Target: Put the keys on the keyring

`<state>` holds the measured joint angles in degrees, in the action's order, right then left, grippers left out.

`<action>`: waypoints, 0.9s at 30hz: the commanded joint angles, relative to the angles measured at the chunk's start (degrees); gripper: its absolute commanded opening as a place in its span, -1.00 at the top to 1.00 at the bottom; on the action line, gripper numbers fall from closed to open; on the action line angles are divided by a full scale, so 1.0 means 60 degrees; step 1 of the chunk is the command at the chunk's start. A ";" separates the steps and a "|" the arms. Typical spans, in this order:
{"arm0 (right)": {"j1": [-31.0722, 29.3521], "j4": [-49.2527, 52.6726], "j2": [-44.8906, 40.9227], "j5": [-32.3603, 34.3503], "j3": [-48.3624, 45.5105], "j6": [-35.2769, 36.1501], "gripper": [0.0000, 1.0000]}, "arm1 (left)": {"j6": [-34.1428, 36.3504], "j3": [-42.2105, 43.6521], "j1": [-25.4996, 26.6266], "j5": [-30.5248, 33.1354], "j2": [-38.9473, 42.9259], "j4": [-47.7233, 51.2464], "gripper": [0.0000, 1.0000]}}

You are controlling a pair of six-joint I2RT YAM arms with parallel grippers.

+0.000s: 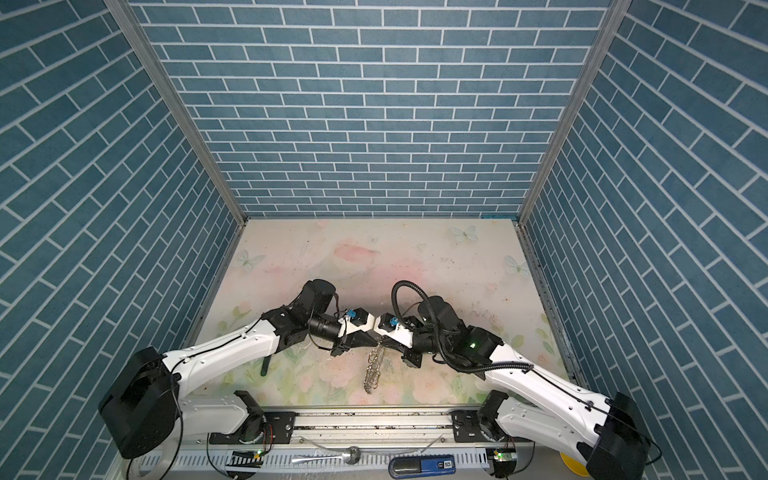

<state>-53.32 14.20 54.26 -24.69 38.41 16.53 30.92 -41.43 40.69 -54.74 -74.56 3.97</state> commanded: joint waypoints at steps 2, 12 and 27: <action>-0.0297 0.0349 -0.0359 0.0661 -0.0028 0.0686 1.00 | 0.0106 -0.0051 -0.0057 -0.0149 0.0014 -0.0207 1.00; -0.0587 0.0526 -0.0470 0.1137 -0.0002 0.0942 1.00 | 0.0121 -0.0053 -0.0072 -0.0169 -0.0036 -0.0186 1.00; -0.0251 0.1096 -0.0267 0.0462 0.0763 -0.0069 1.00 | 0.0212 -0.0024 -0.0072 -0.0257 0.0012 -0.0134 1.00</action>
<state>-55.20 18.94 51.72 -19.16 40.34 17.69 31.55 -41.43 40.62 -55.18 -74.56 3.77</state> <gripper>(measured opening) 0.047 0.049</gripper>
